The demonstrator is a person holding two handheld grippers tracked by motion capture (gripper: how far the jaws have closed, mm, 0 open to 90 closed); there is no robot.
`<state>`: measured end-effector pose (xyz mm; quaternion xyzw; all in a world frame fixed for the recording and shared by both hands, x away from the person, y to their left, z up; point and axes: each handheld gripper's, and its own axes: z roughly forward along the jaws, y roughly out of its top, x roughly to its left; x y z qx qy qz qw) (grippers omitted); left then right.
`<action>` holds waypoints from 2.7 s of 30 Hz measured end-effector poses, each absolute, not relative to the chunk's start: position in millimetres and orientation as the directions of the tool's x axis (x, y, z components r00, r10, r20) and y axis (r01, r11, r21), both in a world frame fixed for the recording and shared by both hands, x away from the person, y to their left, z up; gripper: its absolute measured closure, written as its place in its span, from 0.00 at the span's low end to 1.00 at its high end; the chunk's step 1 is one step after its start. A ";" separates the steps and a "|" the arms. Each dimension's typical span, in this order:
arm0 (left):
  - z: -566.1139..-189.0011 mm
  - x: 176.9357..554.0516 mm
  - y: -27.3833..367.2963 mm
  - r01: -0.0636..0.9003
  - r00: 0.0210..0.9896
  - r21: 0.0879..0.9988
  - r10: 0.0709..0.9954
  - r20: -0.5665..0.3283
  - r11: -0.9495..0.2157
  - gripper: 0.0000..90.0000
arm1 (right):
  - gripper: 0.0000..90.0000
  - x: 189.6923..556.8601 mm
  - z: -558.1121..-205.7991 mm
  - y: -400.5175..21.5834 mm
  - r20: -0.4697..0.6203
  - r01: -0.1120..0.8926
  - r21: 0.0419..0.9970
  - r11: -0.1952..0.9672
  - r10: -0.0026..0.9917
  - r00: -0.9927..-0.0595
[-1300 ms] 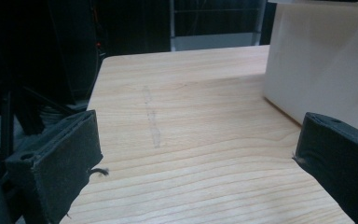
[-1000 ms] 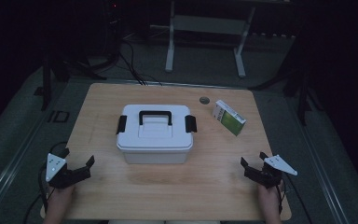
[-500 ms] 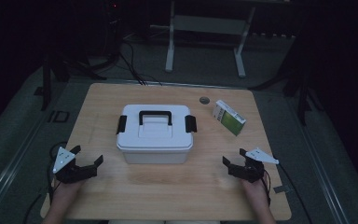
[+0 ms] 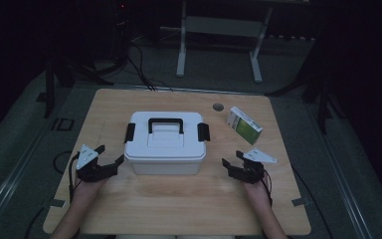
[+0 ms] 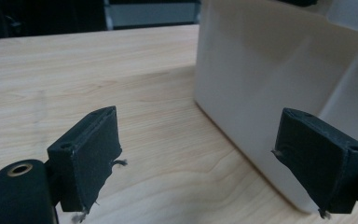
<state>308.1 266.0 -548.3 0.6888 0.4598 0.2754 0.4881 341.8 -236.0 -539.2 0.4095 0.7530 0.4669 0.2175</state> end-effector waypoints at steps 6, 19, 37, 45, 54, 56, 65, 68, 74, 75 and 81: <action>-549.0 320.6 253.2 0.367 0.471 0.920 0.881 -0.054 -0.140 0.46 | 0.68 353.4 -537.4 -214.2 0.013 0.398 0.872 0.285 0.799 -0.601; -549.5 329.9 241.3 0.384 0.518 0.916 0.848 -0.109 -0.118 0.91 | 1.00 364.1 -529.6 -165.2 0.017 0.377 0.871 0.315 0.748 -0.664; -543.8 321.5 227.7 0.405 0.543 0.905 0.830 -0.125 -0.129 0.99 | 1.00 354.6 -528.1 -159.5 0.023 0.380 0.867 0.321 0.737 -0.676; -543.0 313.8 220.8 0.415 0.563 0.900 0.815 -0.139 -0.132 1.00 | 1.00 343.7 -527.9 -169.1 0.028 0.385 0.866 0.319 0.738 -0.674; -542.1 302.8 213.9 0.417 0.587 0.897 0.797 -0.142 -0.147 1.00 | 1.00 327.3 -528.6 -179.9 0.057 0.401 0.867 0.294 0.742 -0.668; -541.5 299.6 212.1 0.415 0.591 0.896 0.795 -0.137 -0.154 1.00 | 1.00 323.2 -527.9 -181.1 0.047 0.399 0.865 0.303 0.743 -0.668; -539.6 287.8 206.3 0.424 0.610 0.890 0.780 -0.141 -0.171 1.00 | 1.00 308.2 -527.1 -190.0 0.050 0.406 0.861 0.307 0.744 -0.667; -539.2 281.9 203.0 0.422 0.624 0.888 0.769 -0.139 -0.181 1.00 | 1.00 302.1 -527.5 -194.1 0.057 0.409 0.862 0.300 0.744 -0.666; -539.1 275.0 197.5 0.423 0.642 0.887 0.752 -0.150 -0.185 1.00 | 1.00 291.2 -527.7 -202.6 0.061 0.410 0.862 0.298 0.742 -0.667; -539.3 273.8 196.7 0.424 0.644 0.887 0.750 -0.153 -0.183 1.00 | 1.00 289.4 -528.0 -204.0 0.069 0.413 0.863 0.291 0.742 -0.667; -539.2 267.4 193.9 0.424 0.657 0.886 0.738 -0.156 -0.190 1.00 | 1.00 279.5 -528.1 -209.8 0.069 0.412 0.863 0.292 0.740 -0.669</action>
